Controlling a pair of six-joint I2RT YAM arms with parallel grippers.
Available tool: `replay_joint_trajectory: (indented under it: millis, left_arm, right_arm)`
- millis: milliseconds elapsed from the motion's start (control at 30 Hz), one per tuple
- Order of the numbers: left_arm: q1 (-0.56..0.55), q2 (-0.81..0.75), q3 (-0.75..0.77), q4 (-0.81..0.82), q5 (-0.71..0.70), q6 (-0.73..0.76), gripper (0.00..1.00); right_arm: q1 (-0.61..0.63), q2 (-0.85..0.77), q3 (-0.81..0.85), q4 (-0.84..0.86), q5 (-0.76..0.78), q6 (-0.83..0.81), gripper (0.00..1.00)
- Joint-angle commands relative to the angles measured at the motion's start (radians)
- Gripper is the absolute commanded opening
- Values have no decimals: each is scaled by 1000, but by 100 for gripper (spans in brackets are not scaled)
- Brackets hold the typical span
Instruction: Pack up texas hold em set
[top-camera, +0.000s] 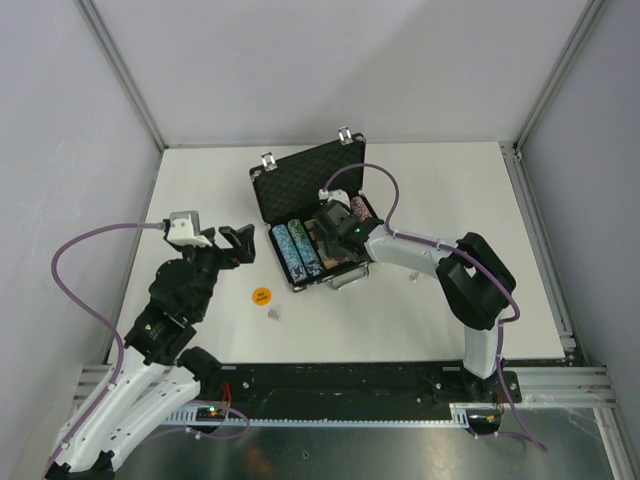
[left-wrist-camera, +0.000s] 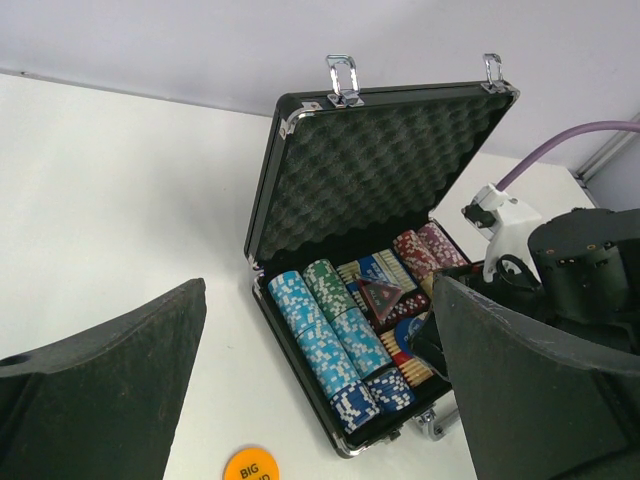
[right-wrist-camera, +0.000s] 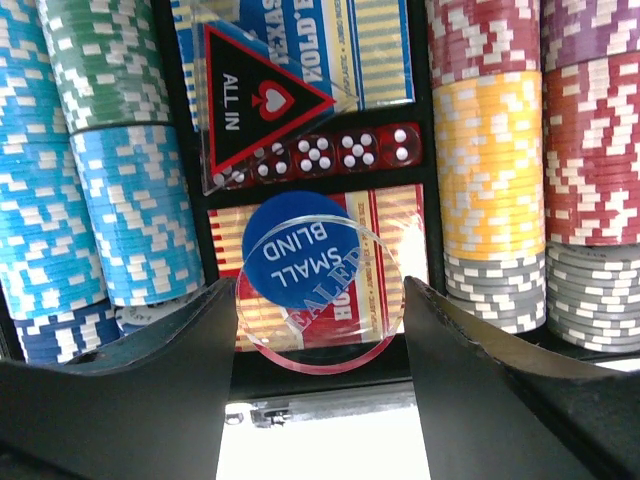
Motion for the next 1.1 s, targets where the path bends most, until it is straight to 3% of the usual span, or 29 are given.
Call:
replay_joint_trajectory:
  millis: [0, 433, 600, 700, 867, 1067]
  left_arm:
    - [4, 1, -8, 30, 1, -16, 100]
    - [4, 18, 7, 17, 45, -40, 100]
    - [4, 53, 26, -64, 57, -114, 100]
    - [4, 89, 26, -130, 82, -195, 100]
    - [4, 186, -7, -219, 123, -352, 94]
    - [4, 305, -68, -315, 162, -511, 79]
  right_arm:
    - [-3, 28, 71, 40, 31, -19, 55]
    - [-4, 76, 133, -50, 53, -11, 69]
    - [6, 48, 129, -71, 53, 8, 87]
    - [15, 13, 127, -60, 60, 2, 93]
    - [15, -74, 124, -78, 54, 25, 93]
    - [12, -236, 17, -126, 62, 89, 90]
